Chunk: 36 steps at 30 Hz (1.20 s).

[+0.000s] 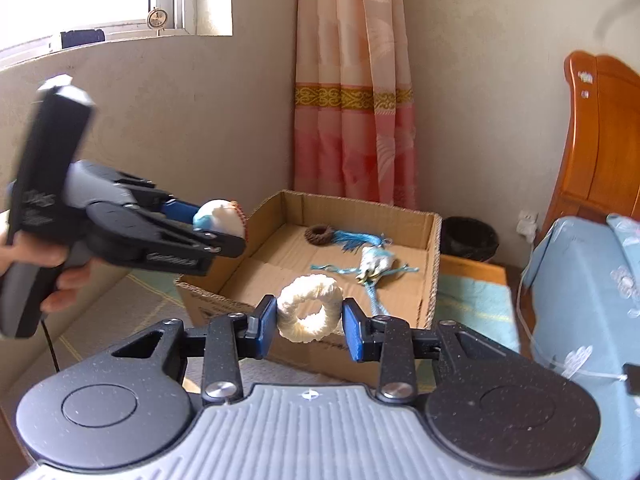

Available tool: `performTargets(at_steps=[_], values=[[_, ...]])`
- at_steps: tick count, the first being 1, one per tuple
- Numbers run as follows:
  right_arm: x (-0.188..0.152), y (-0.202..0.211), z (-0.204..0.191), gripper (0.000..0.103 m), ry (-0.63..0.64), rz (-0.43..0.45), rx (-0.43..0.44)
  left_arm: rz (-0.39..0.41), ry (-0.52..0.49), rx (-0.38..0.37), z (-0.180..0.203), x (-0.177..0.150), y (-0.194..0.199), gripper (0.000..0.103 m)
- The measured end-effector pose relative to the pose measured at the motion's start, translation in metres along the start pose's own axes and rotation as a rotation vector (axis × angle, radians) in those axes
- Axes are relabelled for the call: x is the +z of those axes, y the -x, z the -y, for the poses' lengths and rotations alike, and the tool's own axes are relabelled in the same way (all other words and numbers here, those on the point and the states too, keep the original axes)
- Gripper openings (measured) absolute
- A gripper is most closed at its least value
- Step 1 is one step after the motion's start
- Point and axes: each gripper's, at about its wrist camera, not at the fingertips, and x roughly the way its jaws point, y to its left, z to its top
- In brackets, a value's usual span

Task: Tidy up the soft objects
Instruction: 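Carry both toys over the box and open both grippers to drop them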

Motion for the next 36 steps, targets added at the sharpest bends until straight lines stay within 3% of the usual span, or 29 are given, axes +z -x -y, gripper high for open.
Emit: performTargets(at_steps=[3,5,7,9,15,23,26,36], values=[[0.001,-0.001,0.000,0.040,0.004,-0.001,-0.015,-0.022,0.006,0.010,-0.006,0.012,-0.023,0.047],[0.000,0.000,0.001,0.040,0.001,-0.006,-0.021,-0.007,0.021,0.032,-0.012,0.019,-0.034,0.056],[-0.001,0.000,0.002,0.040,0.001,-0.012,-0.030,0.014,0.030,0.073,-0.017,0.024,-0.043,0.101],[-0.001,-0.001,0.004,0.040,0.000,-0.018,-0.038,0.051,0.032,0.118,-0.021,0.023,-0.043,0.102],[0.000,-0.004,0.011,0.040,-0.005,-0.025,-0.057,0.073,0.085,0.097,-0.030,0.007,-0.015,0.102],[0.008,-0.010,0.012,0.040,-0.011,-0.018,-0.057,0.101,0.189,0.064,-0.021,-0.046,0.049,0.102],[0.013,-0.015,0.013,0.040,-0.010,-0.023,-0.061,0.096,0.216,0.087,-0.012,-0.070,0.068,0.102],[0.046,-0.064,0.002,0.041,0.010,-0.098,-0.011,0.086,0.313,0.106,0.000,-0.126,0.102,0.102]])
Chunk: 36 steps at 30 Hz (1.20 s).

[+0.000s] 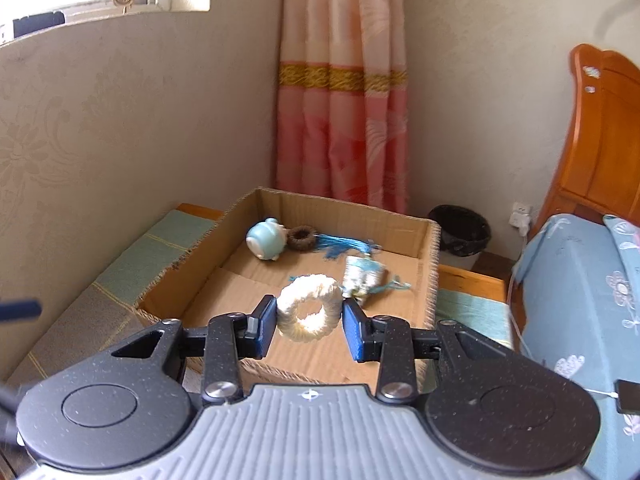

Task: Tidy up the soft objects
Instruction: 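Carry both toys over the box and open both grippers to drop them, then move both grippers back toward the yellow and white cloths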

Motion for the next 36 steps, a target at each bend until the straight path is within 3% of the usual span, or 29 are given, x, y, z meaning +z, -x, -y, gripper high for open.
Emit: performTargets(at_steps=[4,5,7,8,9,16,25,36], values=[[0.018,-0.024,-0.022,0.042,0.033,-0.017,0.041,0.008,0.005,0.026,-0.007,-0.006,0.006,0.102],[0.022,-0.029,-0.029,0.047,0.044,-0.015,0.047,0.009,0.011,0.029,-0.009,-0.007,0.008,0.102],[0.026,-0.037,-0.041,0.075,0.068,-0.008,0.061,0.008,0.023,0.036,-0.013,-0.008,0.010,0.102],[0.026,-0.038,-0.045,0.095,0.073,0.001,0.066,0.009,0.024,0.038,-0.015,-0.009,0.010,0.102],[0.025,-0.036,-0.048,0.103,0.072,0.013,0.072,0.007,0.025,0.040,-0.016,-0.011,0.011,0.102],[0.009,-0.021,-0.053,0.103,0.086,0.001,0.039,0.009,0.022,0.040,-0.018,-0.012,0.016,0.102],[-0.027,0.009,-0.032,0.103,0.010,-0.006,0.011,-0.015,-0.028,0.028,-0.004,-0.016,0.021,0.102],[-0.093,0.047,-0.013,0.103,-0.013,-0.003,-0.121,-0.065,-0.115,-0.045,0.036,-0.023,0.011,0.102]])
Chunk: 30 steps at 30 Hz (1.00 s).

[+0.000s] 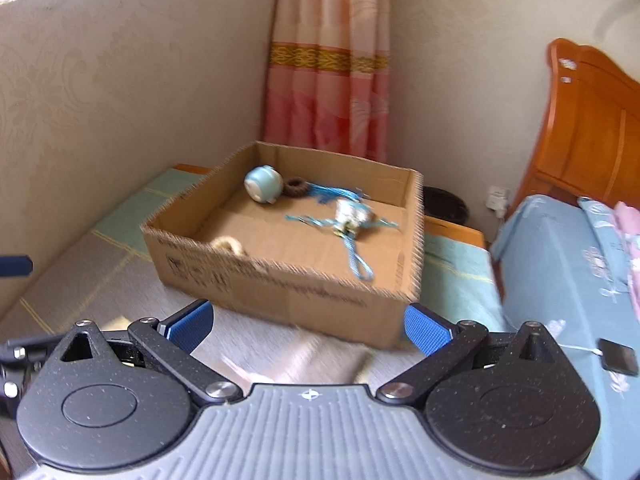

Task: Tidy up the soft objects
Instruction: 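Move both grippers back toward the yellow and white cloths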

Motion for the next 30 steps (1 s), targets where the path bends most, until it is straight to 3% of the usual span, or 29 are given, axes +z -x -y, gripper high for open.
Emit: performTargets(at_steps=[11,19,30], values=[[-0.057,0.014,0.037,0.103,-0.124,-0.057,-0.039,-0.050,-0.119,-0.060,0.055,-0.007,-0.026,0.102],[-0.071,0.014,0.052,0.103,-0.156,-0.071,-0.050,-0.088,-0.184,-0.025,0.073,-0.012,-0.047,0.102],[-0.069,0.008,0.048,0.103,-0.158,-0.077,-0.030,-0.086,-0.165,0.055,0.055,-0.012,-0.050,0.102]])
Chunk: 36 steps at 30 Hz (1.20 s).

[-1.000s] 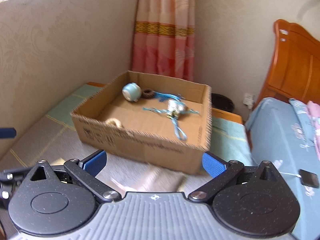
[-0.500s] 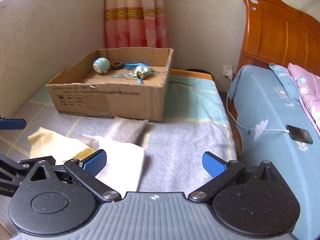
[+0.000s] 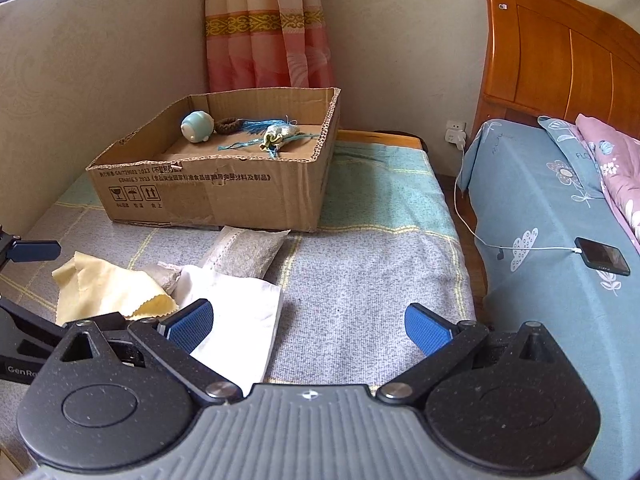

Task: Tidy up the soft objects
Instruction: 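Move both grippers back toward the yellow and white cloths, then pinch the yellow cloth with the left gripper while the right gripper approaches the white cloth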

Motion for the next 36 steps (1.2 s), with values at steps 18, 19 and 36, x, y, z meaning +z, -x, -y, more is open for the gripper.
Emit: performTargets(at_steps=[18,19,36], values=[[0.002,-0.003,-0.016,0.103,0.030,-0.015,0.011,-0.067,0.178,0.126,-0.072,-0.019,-0.004,0.102],[0.003,-0.003,-0.017,0.103,0.031,-0.015,0.012,-0.057,0.174,0.087,-0.070,-0.019,0.000,0.102],[0.002,-0.013,-0.017,0.103,0.024,-0.040,0.014,-0.084,0.168,-0.079,-0.048,-0.027,-0.022,0.098]])
